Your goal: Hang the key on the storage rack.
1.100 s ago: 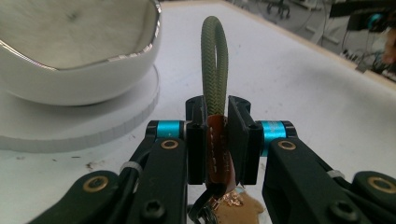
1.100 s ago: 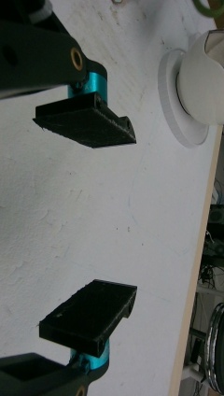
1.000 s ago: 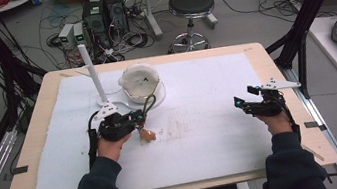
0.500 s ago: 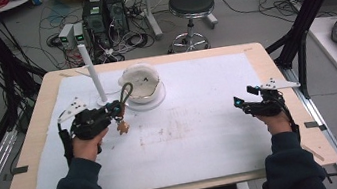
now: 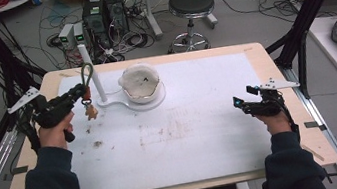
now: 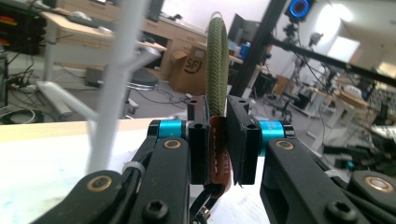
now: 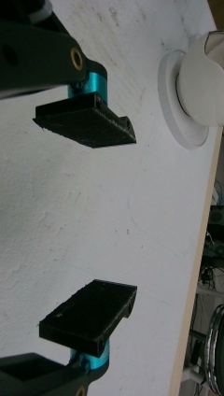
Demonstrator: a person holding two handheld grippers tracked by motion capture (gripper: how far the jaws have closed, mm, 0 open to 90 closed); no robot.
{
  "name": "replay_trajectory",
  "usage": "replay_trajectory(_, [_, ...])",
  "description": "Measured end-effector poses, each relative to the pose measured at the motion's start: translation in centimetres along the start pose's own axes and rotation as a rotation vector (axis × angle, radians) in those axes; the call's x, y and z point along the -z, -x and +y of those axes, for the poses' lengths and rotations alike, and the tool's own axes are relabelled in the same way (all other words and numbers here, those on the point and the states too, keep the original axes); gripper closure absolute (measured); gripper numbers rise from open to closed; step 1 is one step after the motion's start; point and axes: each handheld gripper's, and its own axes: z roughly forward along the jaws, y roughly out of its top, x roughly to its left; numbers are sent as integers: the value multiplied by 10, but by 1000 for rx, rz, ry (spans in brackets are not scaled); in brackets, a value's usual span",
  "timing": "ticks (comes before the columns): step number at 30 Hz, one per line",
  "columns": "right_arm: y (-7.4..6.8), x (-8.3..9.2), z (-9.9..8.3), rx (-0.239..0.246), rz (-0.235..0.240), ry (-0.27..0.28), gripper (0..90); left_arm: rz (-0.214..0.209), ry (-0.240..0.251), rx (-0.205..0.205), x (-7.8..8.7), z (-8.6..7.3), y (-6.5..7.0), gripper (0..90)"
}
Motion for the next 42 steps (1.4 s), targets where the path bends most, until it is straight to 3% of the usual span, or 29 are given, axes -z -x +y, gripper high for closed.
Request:
replay_trajectory(5, [0, -1, 0, 0, 0, -3, 238, 55, -35, 25, -4, 4, -13, 790])
replay_trajectory(14, [0, -1, 0, -1, 0, -7, 238, 132, -79, 53, -19, -4, -24, 790])
replay_trajectory(20, [-1, -2, 0, 3, 2, -11, 238, 194, -123, -10, -31, -10, -26, 788])
replay_trajectory(25, [-1, -2, 0, 1, 2, -12, 238, 213, -133, -62, -36, -12, -24, 774])
replay_trajectory(27, [-1, -2, -1, 1, 3, -12, 238, 224, -140, -75, -36, -13, -23, 735])
replay_trajectory(29, [-1, -2, -1, 2, 3, -12, 238, 230, -137, -78, -35, -14, -23, 628])
replay_trajectory(36, [-1, -2, -1, 6, 4, -9, 238, 197, -110, -110, -25, -20, -16, 459])
replay_trajectory(40, [-2, -2, 0, 10, 9, -9, 238, 209, -126, -172, -19, -28, -9, 260])
replay_trajectory(42, [-3, -3, 0, 20, 11, -7, 238, 194, -137, -212, -16, -33, -6, 207])
